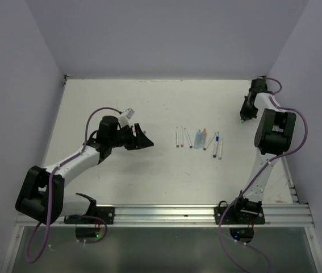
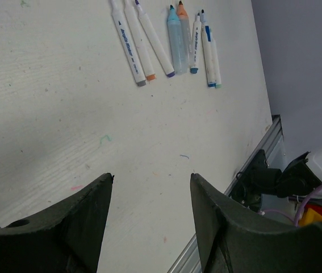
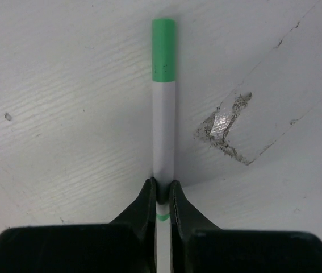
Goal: Open the pen caps
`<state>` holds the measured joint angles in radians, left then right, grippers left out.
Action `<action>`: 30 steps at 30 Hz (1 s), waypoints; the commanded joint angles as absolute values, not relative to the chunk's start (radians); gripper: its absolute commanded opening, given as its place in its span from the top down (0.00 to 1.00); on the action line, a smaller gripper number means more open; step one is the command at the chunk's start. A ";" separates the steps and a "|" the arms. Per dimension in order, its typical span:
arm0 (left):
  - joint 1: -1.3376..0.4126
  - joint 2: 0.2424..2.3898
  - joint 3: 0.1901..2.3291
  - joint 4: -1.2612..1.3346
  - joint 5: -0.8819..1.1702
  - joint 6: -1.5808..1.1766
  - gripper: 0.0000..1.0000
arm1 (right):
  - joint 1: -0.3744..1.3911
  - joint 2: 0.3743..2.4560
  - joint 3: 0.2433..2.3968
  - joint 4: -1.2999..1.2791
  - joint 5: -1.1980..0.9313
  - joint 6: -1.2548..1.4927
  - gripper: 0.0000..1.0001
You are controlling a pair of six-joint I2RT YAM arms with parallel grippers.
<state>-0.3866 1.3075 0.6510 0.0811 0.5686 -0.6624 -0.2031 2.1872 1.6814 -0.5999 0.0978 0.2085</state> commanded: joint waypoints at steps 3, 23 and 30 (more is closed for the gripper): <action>-0.383 1.258 0.652 0.083 0.555 -0.672 0.39 | -0.137 2.158 1.668 -0.663 0.204 0.170 1.00; -0.383 1.252 0.706 0.094 0.526 -0.733 0.29 | 0.584 1.528 1.102 -0.381 -0.048 0.298 1.00; -0.383 1.374 0.678 0.253 0.620 -0.894 0.29 | 0.756 1.528 1.043 -0.311 -0.069 0.341 1.00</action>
<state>-0.3866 1.3289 0.6678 0.1303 0.5480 -0.7952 0.7391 1.5448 1.0359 -0.3954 -0.0475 0.3027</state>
